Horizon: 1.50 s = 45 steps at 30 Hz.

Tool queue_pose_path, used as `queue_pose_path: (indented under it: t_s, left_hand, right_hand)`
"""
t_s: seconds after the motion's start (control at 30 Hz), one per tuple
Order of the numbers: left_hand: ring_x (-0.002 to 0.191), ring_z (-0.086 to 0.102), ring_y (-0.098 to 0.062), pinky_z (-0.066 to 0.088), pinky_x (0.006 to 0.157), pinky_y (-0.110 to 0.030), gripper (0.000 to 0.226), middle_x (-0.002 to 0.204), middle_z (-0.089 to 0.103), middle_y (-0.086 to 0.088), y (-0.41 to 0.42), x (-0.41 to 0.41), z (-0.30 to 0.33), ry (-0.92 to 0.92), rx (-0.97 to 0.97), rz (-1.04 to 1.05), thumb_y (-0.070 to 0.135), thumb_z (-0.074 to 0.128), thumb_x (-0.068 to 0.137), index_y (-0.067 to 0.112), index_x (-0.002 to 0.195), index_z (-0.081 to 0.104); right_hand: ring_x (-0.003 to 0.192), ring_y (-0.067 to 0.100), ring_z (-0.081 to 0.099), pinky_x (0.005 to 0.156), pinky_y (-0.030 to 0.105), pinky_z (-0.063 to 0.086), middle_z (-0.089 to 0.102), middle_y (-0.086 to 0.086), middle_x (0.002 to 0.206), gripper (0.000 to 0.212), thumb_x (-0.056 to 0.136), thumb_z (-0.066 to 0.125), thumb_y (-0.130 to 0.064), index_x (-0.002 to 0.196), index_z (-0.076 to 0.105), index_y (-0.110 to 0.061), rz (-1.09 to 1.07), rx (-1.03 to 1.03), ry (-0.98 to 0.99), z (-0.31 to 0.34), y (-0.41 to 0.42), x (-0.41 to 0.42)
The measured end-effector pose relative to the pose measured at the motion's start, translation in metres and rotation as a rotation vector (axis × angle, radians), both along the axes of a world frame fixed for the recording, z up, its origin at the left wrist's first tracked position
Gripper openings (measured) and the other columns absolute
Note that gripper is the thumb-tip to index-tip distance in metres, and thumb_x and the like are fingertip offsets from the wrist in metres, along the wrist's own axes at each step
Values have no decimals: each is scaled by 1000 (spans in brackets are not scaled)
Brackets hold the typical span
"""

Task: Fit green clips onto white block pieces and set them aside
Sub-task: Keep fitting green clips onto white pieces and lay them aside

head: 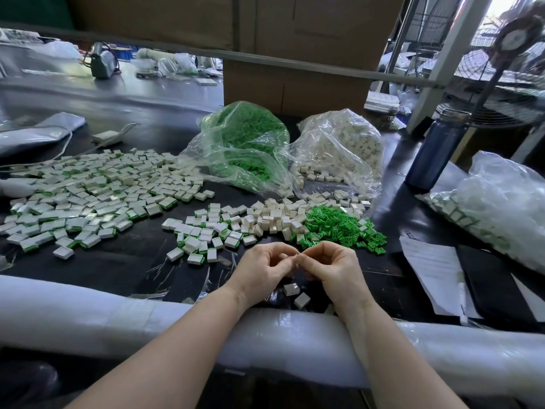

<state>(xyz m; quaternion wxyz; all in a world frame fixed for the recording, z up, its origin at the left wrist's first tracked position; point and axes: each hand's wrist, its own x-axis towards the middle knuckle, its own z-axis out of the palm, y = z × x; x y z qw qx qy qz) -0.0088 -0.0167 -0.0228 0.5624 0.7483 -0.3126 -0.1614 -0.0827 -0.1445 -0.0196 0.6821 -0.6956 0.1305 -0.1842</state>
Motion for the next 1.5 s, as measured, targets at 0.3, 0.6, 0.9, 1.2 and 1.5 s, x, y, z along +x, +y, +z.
queue_pose_path:
  t_s: [0.3,0.6,0.9,1.2,1.5]
  left_hand:
    - [66,53,-17,51,72,-41,8,69,58,-6,1,-1,3,-23,31,11,19,59,76,21,80,65]
    - [79,59,-17,51,82,-34,16,91,65,-16,0,0,4,14,-28,47,3,59,86,18,82,64]
    - [108,49,-19,46,98,-32,13,114,39,-4,-1,-1,3,-13,7,-57,8,62,86,21,87,64]
    - [85,48,-8,47,79,-18,16,113,41,-5,-2,-4,4,-77,55,-96,1,59,85,16,90,63]
    - [76,47,-4,40,69,-7,14,113,41,-5,-5,-2,0,-103,61,-84,0,59,83,8,94,64]
  right_hand:
    - [46,13,57,44,22,49,66,6,55,13,75,72,0,66,68,-8,30,-56,-15,0,1,0]
    - [55,10,62,47,23,50,67,-1,62,9,86,63,-5,78,66,-9,60,-32,-30,-5,-2,2]
    - [67,21,59,62,31,47,64,7,69,27,79,56,-39,78,70,-16,233,-104,53,-6,0,7]
    - [47,5,41,46,15,33,52,-5,49,22,90,58,-15,73,71,-10,165,-152,41,-10,-2,7]
    - [50,13,40,46,21,31,49,6,52,26,90,58,-15,70,70,-3,146,-171,47,-10,-2,6]
